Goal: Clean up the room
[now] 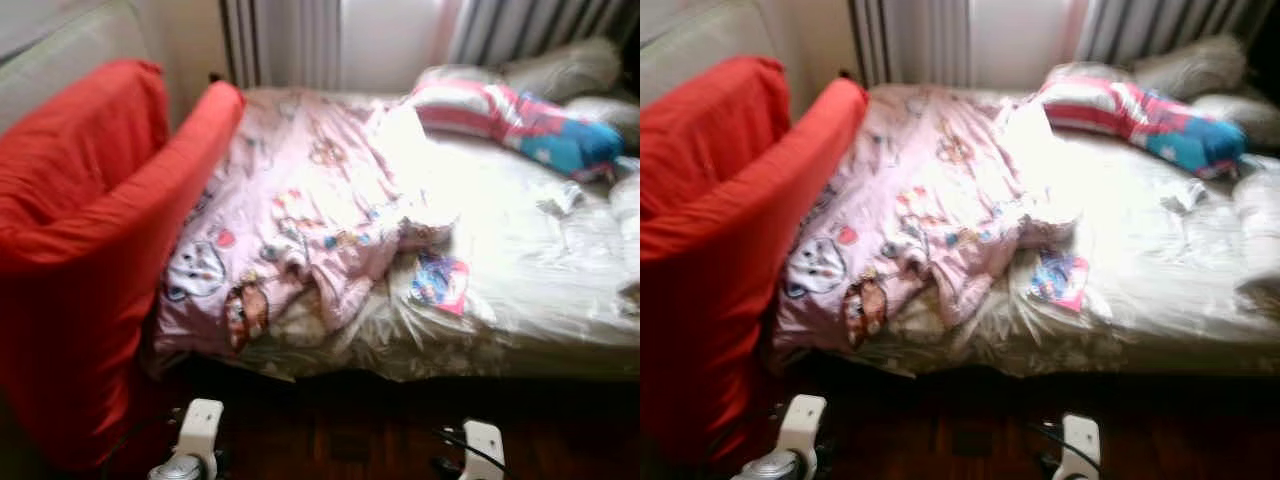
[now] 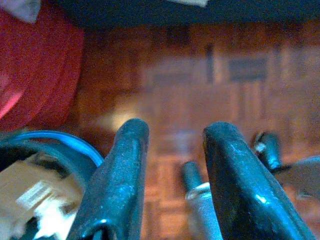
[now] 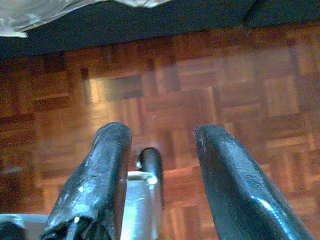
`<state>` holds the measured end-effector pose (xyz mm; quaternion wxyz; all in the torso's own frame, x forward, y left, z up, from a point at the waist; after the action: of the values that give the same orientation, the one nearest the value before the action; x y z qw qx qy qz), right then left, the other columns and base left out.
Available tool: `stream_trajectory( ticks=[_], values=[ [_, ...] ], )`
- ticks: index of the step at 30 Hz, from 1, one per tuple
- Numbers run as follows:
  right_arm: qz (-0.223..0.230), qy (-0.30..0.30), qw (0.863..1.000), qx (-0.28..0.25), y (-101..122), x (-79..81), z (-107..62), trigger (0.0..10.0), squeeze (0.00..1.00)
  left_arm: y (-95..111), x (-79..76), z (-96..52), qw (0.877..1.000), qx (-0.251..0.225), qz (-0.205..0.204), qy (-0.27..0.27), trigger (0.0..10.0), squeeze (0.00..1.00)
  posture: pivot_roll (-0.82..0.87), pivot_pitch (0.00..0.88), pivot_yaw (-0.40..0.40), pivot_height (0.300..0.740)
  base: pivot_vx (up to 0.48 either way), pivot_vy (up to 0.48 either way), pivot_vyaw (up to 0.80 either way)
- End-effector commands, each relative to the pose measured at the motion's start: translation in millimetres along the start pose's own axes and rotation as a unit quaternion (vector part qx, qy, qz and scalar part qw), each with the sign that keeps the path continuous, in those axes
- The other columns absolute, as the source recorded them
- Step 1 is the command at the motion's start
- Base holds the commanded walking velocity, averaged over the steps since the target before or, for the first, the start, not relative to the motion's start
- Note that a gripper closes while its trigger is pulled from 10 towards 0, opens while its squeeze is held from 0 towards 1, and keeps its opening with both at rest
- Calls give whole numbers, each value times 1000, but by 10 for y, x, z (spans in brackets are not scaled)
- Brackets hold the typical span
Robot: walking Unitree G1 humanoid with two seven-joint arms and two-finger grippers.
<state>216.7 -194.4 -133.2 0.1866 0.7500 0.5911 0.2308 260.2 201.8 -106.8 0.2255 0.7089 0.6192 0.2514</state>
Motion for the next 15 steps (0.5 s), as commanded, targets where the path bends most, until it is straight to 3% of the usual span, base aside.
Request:
stream_trajectory(
  ticks=[1,4,15],
  values=[
    [7,4,1000,-7,45,56,12,10000,0,-192,77,-37,1000,26,5,8,10000,0,24,0,-10,740,0,0,0],
    [8,4,1000,-7,45,57,12,10000,0,-187,75,-36,1000,25,6,7,10000,0,24,0,-10,740,0,0,0],
    [8,3,1000,-7,49,56,13,10000,0,-181,70,-35,1000,24,6,4,10000,0,28,0,-10,740,0,-269,0]
  ],
)
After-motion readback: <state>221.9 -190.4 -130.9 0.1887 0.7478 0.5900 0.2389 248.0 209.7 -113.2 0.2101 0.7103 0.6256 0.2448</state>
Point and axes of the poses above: a point about 5 cm out from each wrist's last joint towards the gripper, its own z axis pointing out of the wrist towards the gripper, its own y axis along the axis of the wrist's last joint, x = y × z, the point moved 6 cm from there along z, pointing out of the wrist towards the gripper, and after that the axes turned 1 degree about z, right-handed, at the moved point
